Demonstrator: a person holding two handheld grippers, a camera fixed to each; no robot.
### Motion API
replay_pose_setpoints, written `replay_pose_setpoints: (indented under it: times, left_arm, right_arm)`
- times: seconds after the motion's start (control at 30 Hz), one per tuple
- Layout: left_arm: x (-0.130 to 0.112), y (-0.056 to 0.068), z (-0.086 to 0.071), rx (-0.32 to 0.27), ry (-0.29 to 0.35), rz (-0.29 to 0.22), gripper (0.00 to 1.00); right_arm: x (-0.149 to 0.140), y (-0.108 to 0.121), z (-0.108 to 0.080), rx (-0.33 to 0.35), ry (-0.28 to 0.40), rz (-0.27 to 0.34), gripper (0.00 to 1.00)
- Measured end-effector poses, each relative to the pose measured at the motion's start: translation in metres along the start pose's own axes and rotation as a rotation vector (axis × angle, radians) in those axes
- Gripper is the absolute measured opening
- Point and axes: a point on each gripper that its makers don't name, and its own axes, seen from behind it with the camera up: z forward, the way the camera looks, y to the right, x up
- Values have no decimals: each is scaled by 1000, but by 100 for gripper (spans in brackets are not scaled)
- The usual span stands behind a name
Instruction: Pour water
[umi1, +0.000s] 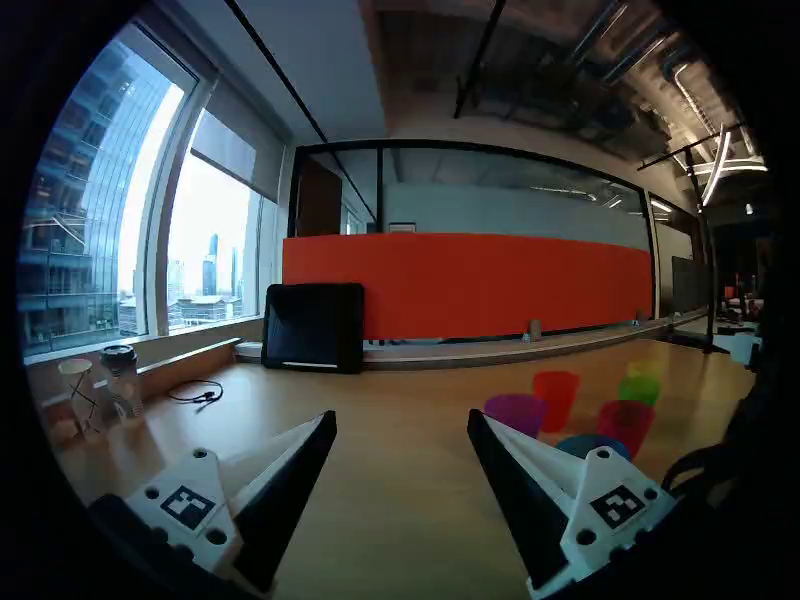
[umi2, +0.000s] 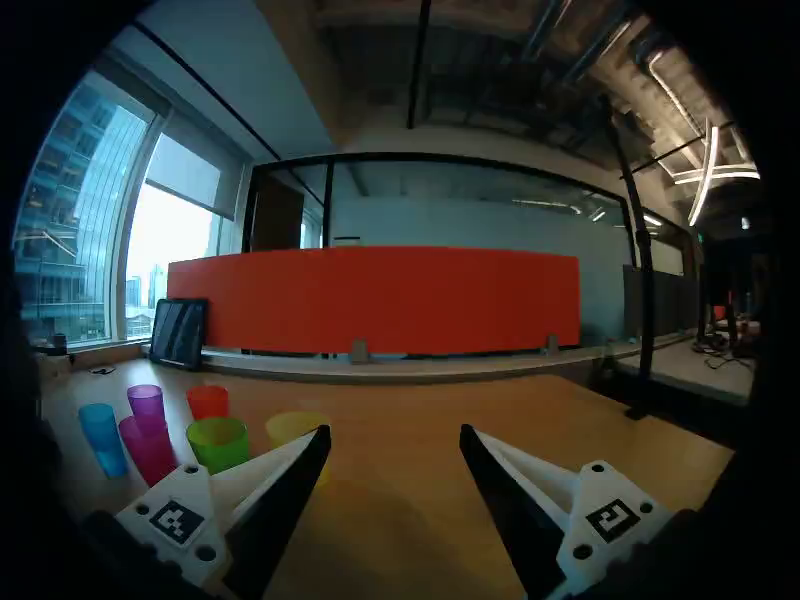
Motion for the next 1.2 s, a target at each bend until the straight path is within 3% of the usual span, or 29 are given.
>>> replay_pose_setpoints:
  times: [0.2, 0.47, 0.7, 1.2]
  left_arm:
    - [-3, 0, 5, 0, -14, 1, 98]
    - [19, -2, 6, -3, -9, 1, 98]
    - [39, -4, 10, -11, -45, -12, 97]
    - [121, -7, 30, -57, -76, 14, 98]
  right_arm:
    - [-3, -2, 1, 7, -17, -3, 100]
    - [5, -10, 5, 45, -51, 3, 100]
    - [43, -15, 8, 87, -44, -11, 100]
    - [135, -13, 25, 121, -67, -56, 100]
